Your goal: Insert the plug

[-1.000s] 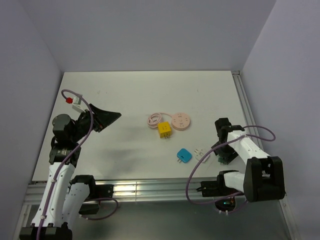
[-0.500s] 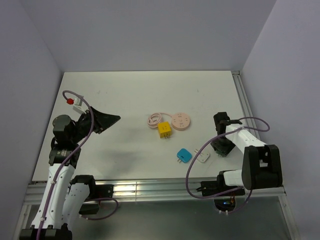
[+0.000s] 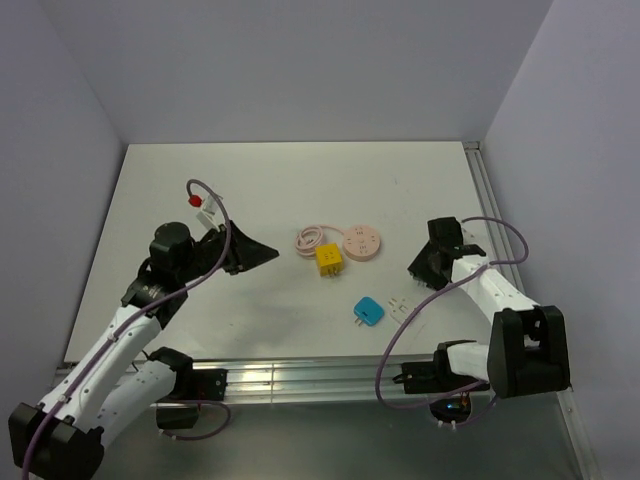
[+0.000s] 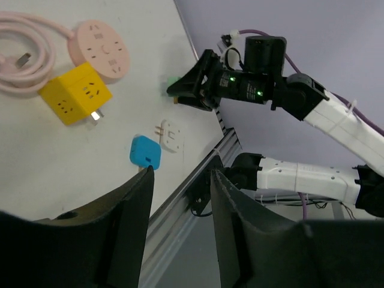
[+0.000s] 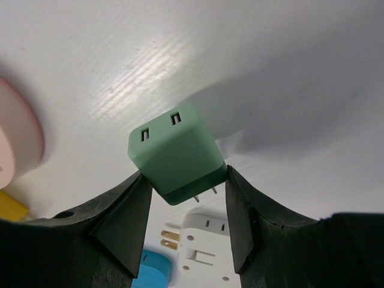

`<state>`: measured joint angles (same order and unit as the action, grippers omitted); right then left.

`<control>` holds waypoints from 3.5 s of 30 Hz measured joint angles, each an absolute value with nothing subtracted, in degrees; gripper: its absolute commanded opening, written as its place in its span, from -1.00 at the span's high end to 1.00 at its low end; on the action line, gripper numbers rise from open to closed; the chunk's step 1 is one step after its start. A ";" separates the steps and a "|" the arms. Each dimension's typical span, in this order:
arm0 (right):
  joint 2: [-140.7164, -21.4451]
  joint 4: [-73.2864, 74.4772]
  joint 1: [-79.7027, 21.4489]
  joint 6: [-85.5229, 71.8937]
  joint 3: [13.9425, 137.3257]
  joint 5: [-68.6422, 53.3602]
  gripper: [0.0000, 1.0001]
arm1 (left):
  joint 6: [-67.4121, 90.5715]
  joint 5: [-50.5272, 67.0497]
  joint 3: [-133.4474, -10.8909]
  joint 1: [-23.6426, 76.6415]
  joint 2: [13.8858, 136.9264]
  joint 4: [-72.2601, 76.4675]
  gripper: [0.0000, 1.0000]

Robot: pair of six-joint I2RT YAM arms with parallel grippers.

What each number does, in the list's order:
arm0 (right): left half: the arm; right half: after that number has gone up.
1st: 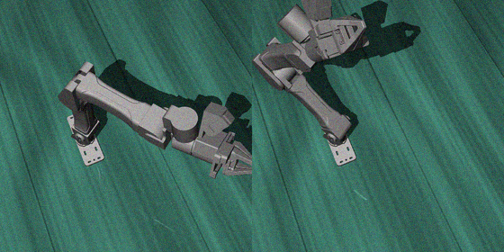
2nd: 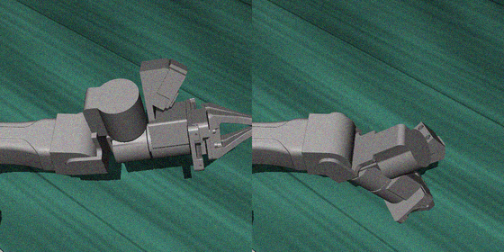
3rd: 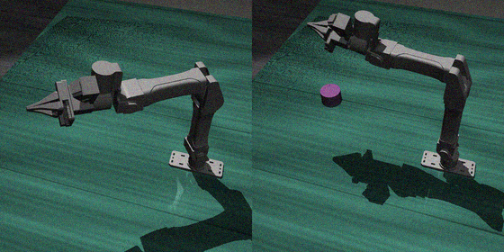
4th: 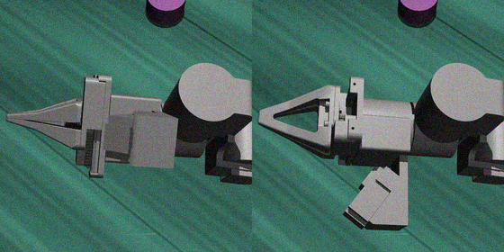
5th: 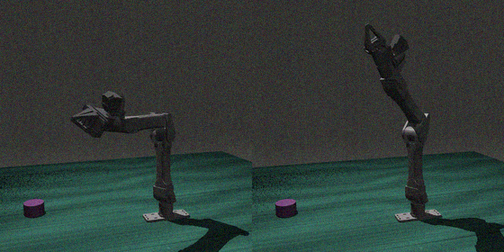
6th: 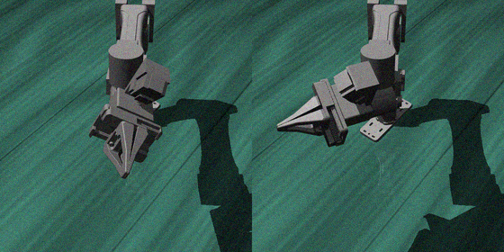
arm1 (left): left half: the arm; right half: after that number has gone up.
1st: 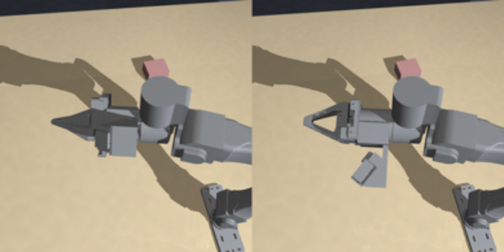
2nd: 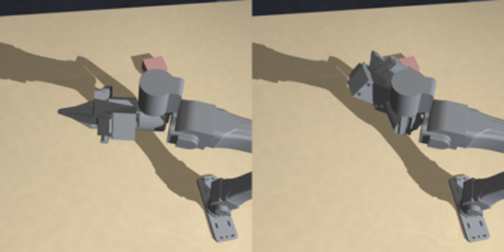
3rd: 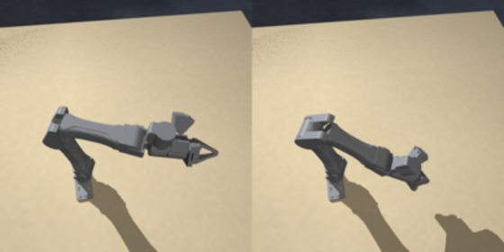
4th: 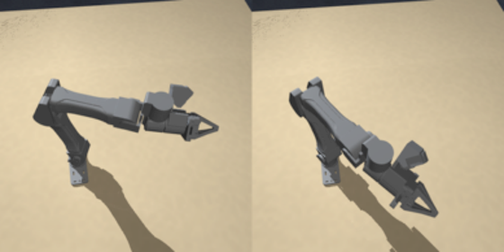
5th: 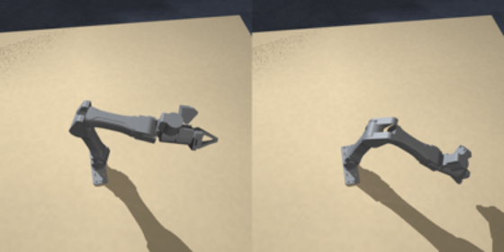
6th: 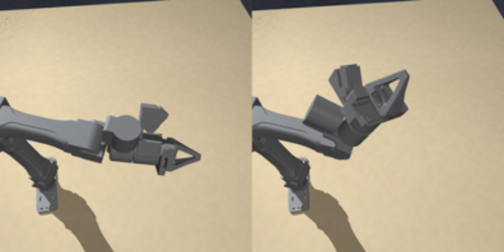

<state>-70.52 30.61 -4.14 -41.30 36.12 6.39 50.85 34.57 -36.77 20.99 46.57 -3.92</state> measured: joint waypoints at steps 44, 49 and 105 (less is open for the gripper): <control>-47.48 17.80 -47.59 -91.57 37.32 7.35 1.00 | 32.08 -19.05 -31.09 65.73 65.49 37.10 -0.47; -47.51 18.65 -49.69 -93.89 37.47 10.68 0.99 | 32.12 -19.44 -31.11 65.98 65.73 37.10 -0.44; -50.37 20.12 -59.81 -99.18 43.46 14.20 0.97 | 24.18 -19.42 -25.34 68.45 65.84 50.61 0.05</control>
<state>-50.37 20.12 -59.81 -99.18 43.46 14.20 24.18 -19.42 -25.34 68.45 65.84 50.61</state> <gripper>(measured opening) 0.555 0.583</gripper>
